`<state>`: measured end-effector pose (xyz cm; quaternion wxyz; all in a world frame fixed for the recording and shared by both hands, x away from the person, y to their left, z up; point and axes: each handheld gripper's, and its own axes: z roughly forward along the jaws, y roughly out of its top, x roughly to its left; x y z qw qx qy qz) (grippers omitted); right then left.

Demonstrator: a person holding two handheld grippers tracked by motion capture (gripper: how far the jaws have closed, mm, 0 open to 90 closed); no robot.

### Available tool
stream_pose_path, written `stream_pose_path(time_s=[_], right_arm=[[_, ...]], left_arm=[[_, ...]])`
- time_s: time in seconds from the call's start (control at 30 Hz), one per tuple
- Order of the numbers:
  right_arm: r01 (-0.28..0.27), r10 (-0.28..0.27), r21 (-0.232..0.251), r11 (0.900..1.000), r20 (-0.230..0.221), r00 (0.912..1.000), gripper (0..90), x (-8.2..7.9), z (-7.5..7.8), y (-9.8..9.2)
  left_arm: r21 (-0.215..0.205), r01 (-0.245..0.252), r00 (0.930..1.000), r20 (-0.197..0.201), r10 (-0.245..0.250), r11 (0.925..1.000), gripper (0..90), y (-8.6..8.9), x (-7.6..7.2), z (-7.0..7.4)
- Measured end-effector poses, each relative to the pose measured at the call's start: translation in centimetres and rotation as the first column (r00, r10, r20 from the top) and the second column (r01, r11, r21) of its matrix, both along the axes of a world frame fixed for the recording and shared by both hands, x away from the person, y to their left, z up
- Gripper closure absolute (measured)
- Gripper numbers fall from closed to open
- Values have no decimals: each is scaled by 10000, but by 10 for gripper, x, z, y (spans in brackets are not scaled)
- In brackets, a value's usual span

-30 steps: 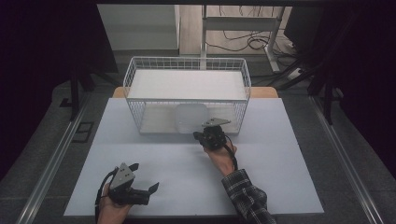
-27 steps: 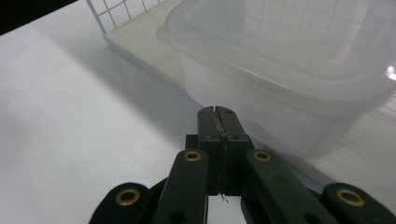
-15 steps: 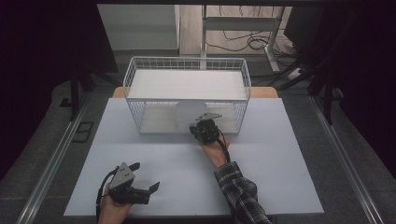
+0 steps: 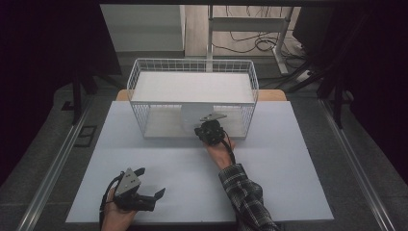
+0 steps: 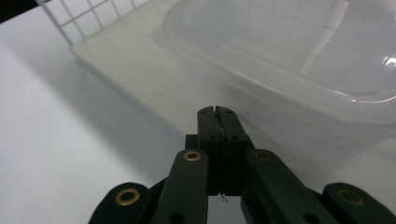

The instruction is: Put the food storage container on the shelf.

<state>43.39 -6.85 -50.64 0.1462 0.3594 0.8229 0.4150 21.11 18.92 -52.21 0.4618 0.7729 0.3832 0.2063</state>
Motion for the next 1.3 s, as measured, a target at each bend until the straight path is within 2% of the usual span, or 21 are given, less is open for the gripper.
stream_pose_path(time_s=[0.23,0.27,0.5,0.77,1.1,1.3], right_arm=[[-578,584,191,9981,-323,9978,722,-13,8,-1],[-639,641,114,9979,-256,9976,704,-15,9,-1],[-733,737,188,9971,-240,9970,580,-26,17,-7],[-838,838,-10,9965,-146,9964,445,-40,20,-13],[-841,842,-235,9962,34,9964,290,-58,23,-21],[-995,993,-182,9949,-84,9950,229,-70,24,-31]], left_arm=[[-96,19,9999,-117,-20,10000,26,1,3,-2],[-96,19,9999,-117,-20,10000,20,1,3,-2],[-177,188,9996,-228,-192,9997,25,1,4,-3],[-213,327,9986,-403,-336,9992,46,0,6,-5],[7,404,9981,-476,-403,9992,44,-1,7,-7],[24,376,9960,-817,-373,9993,41,-2,9,-8]])
